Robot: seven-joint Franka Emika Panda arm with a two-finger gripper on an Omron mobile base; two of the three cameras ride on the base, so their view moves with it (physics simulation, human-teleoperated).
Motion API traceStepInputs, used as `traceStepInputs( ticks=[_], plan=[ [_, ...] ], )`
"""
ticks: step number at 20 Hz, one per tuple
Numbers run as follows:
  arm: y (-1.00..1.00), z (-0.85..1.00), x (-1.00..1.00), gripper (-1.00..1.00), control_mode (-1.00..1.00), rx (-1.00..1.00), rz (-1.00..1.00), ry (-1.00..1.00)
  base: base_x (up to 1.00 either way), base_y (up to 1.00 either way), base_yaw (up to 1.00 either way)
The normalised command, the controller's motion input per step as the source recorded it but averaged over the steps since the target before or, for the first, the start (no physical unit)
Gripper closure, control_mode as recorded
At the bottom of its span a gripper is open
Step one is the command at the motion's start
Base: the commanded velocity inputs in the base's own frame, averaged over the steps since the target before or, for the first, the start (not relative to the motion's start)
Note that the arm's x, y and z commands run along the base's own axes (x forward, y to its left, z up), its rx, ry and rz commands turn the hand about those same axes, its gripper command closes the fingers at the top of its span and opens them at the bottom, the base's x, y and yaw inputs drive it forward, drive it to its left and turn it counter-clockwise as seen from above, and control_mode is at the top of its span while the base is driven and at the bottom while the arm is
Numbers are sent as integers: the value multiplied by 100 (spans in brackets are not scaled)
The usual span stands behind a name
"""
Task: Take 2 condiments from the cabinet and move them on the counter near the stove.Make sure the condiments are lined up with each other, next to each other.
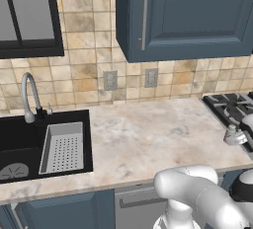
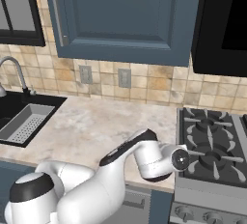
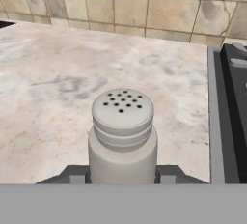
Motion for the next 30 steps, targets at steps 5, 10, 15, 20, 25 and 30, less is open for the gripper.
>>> traceStepInputs(
  ticks=[5,10,15,20,25,30],
  plan=[
    [0,-18,0,100,-100,0,2,0,0,0,0],
    [0,-18,0,100,-100,0,2,0,0,0,0],
    [0,-5,5,100,-100,0,1,0,0,0,0],
    [-1,-4,8,100,-100,0,1,0,0,0,0],
    [0,-12,9,100,-100,0,2,-1,0,0,0],
    [0,-15,6,100,-100,0,2,-4,0,0,0]
  ],
)
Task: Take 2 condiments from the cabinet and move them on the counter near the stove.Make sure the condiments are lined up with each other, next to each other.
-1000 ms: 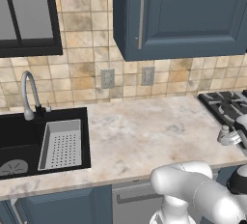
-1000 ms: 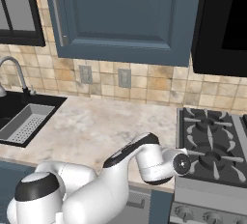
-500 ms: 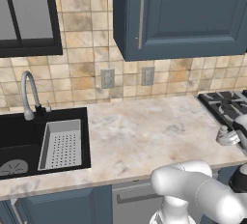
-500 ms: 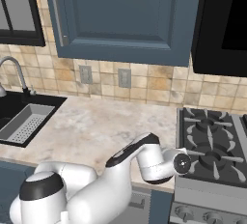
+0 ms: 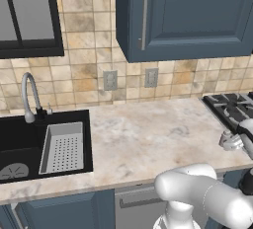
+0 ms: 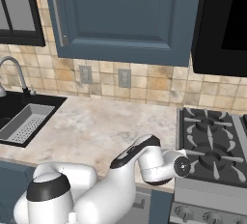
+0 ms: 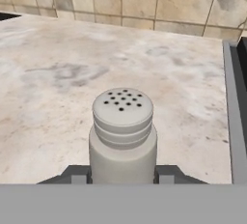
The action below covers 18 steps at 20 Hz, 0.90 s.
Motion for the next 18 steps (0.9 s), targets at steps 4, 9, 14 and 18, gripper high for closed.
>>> traceStepInputs(
  ticks=[4,9,14,18],
  plan=[
    [-1,-11,3,100,-100,0,1,-3,0,0,0],
    [-3,-8,1,100,-100,0,1,-1,0,0,0],
    [0,-4,0,100,-100,0,0,0,0,0,0],
    [0,-1,0,100,-100,0,0,0,0,0,0]
  ],
)
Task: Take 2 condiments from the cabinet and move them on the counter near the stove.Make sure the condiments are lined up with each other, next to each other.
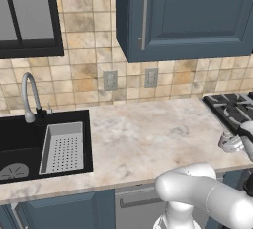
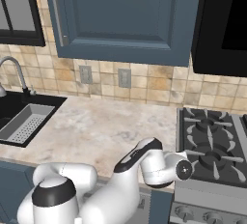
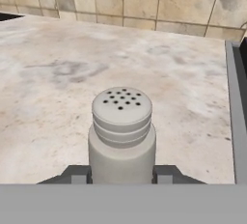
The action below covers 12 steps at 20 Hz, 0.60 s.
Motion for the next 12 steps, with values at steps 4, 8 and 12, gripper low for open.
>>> traceStepInputs(
  ticks=[4,8,12],
  plan=[
    [0,-7,0,100,-100,0,0,0,0,0,0],
    [0,-15,1,100,-100,0,0,0,0,0,0],
    [0,-12,0,100,-100,0,0,0,0,0,0]
  ],
)
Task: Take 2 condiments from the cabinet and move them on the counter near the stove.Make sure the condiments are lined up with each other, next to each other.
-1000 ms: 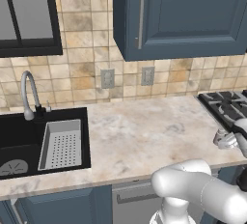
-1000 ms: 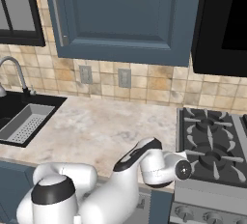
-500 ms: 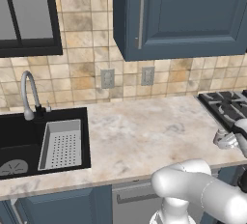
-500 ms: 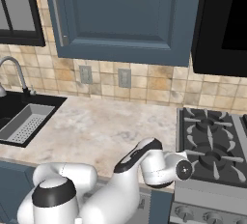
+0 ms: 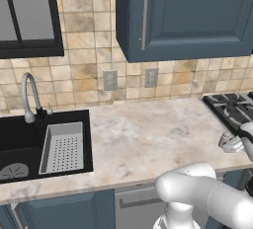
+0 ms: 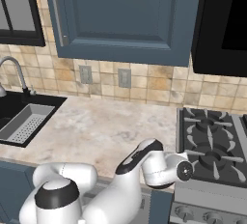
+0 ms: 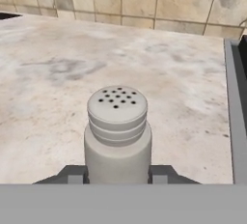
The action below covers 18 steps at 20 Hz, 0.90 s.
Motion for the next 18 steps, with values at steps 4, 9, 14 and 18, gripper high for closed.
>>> traceStepInputs(
  ticks=[4,9,14,18],
  plan=[
    [0,-1,0,100,-100,0,0,0,0,0,0],
    [0,0,0,-100,-100,0,0,0,0,0,0],
    [0,0,0,-100,-100,0,0,-2,0,0,0],
    [0,0,-4,-100,-100,0,0,-8,0,0,0]
  ],
)
